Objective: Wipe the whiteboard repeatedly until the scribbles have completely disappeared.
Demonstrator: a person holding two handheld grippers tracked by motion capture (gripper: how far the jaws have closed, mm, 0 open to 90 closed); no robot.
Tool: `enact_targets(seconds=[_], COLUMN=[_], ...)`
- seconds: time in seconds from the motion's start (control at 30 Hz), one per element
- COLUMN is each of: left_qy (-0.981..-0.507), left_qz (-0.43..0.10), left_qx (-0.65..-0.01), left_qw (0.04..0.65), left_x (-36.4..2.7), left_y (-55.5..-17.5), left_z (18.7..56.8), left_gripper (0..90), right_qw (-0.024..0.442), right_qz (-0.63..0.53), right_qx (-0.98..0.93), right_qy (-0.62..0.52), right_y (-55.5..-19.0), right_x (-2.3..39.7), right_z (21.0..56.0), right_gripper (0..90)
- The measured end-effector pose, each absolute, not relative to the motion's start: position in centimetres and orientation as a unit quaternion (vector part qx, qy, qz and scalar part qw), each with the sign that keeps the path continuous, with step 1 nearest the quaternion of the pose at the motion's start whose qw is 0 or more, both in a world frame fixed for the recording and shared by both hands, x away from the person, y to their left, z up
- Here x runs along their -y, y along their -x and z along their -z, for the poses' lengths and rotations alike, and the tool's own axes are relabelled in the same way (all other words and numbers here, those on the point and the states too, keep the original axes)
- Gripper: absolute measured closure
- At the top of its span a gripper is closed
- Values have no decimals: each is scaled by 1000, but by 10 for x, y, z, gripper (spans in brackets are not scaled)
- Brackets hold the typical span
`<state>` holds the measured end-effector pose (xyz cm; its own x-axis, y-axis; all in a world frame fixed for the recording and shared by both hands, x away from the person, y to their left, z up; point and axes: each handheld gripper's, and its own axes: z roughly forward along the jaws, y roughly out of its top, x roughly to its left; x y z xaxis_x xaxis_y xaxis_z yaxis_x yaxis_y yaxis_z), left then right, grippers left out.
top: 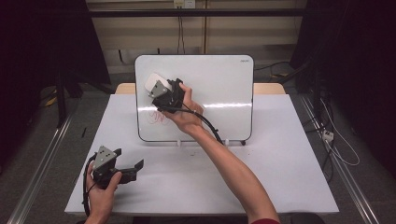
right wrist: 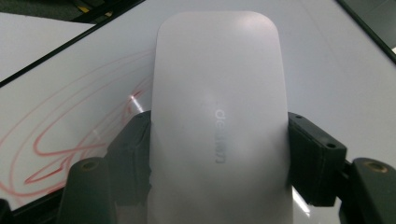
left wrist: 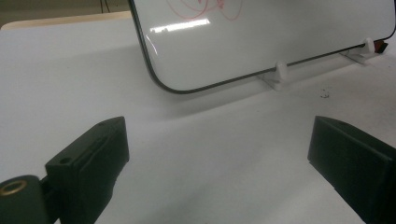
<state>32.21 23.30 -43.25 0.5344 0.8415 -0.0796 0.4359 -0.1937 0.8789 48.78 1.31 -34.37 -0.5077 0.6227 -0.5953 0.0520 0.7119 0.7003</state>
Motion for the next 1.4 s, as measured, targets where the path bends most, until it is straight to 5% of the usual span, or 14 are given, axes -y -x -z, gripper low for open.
enact_targets(seconds=[0.57,1.4], left_qy=[-738,-743], left_qz=[-218,-220], left_qx=[-433,-428], left_qw=[469,465], left_x=[-236,-232], left_y=[-321,-321], left_z=[432,432], left_gripper=[53,53], right_qw=[461,459], right_qz=[-331,-319], right_qx=[-783,-805], right_qy=[-253,-201], right_y=[-520,-488], right_x=[-6,-19], right_z=[306,349], right_gripper=[315,315])
